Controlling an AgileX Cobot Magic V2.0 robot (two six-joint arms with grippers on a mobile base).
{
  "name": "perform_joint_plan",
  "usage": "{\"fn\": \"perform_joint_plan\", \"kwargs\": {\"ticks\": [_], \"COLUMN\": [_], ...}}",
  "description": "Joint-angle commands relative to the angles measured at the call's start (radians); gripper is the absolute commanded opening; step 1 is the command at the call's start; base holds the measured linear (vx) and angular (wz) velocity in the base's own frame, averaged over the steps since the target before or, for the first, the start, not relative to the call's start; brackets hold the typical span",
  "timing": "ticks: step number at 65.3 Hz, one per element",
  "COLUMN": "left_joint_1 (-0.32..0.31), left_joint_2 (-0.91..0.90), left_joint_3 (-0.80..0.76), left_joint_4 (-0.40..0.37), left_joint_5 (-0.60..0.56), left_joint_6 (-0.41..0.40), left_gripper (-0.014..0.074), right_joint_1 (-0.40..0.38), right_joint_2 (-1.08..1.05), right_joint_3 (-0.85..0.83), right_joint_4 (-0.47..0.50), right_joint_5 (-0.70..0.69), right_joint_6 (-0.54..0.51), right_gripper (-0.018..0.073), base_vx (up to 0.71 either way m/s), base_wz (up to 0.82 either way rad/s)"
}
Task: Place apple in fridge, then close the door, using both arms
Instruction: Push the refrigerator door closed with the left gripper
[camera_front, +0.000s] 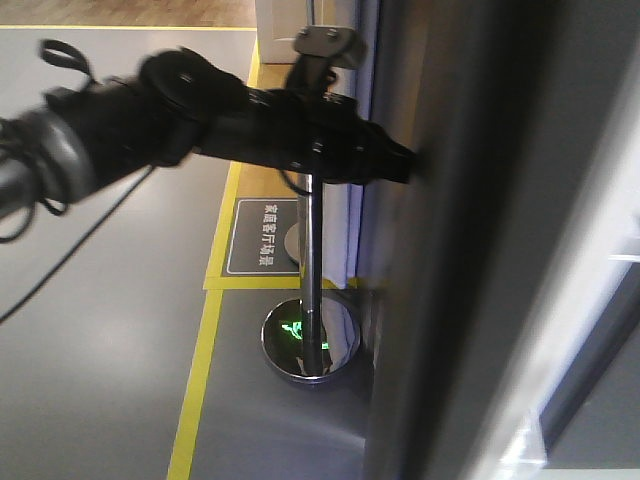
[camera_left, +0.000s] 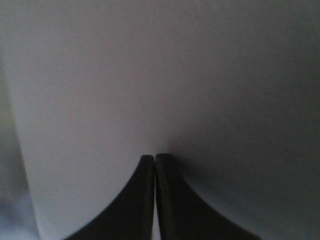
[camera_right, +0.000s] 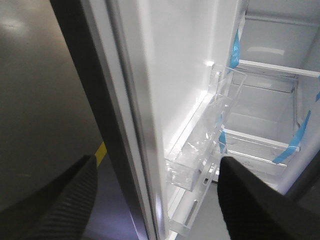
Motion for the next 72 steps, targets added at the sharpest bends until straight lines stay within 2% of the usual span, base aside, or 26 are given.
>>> {"fn": "perform_joint_plan", "kwargs": {"ticks": [1,11,25,40,51,72], "left_joint_1": [-0.048,-0.098,-0.159,-0.2,-0.209,-0.208], "left_joint_2": [-0.028,0.028,0.125,0.227,0.278,0.29], "left_joint_3": [-0.043,-0.109,-0.278,-0.427,-0.491,-0.497], "left_joint_4": [-0.061,-0.07,-0.07,-0.081,-0.081,-0.077], "left_joint_5": [-0.068,-0.066,-0.078,-0.123,-0.157,-0.152], "left_joint_6": [0.011,0.011,0.011,0.011,0.011,0.011], "left_gripper": [-0.0006,-0.0006,-0.0006,-0.0006,-0.0006,-0.0006], "right_joint_1": [-0.004,-0.004,-0.004,-0.004,-0.004,-0.004], "right_joint_2": [0.02,0.02,0.02,0.02,0.02,0.02], "right_joint_3": [-0.021,-0.021,-0.021,-0.021,-0.021,-0.021], "right_joint_4": [-0.001,-0.001,-0.001,-0.001,-0.001,-0.001], "right_joint_5": [-0.064,-0.064,-0.064,-0.064,-0.064,-0.064], "right_joint_6": [-0.002,-0.002,-0.002,-0.002,-0.002,-0.002], "right_gripper": [0.0486,0.0486,0.0486,0.0486,0.0486,0.0486], "base_vx": [0.0,0.0,0.0,0.0,0.0,0.0], "base_wz": [0.0,0.0,0.0,0.0,0.0,0.0]}}
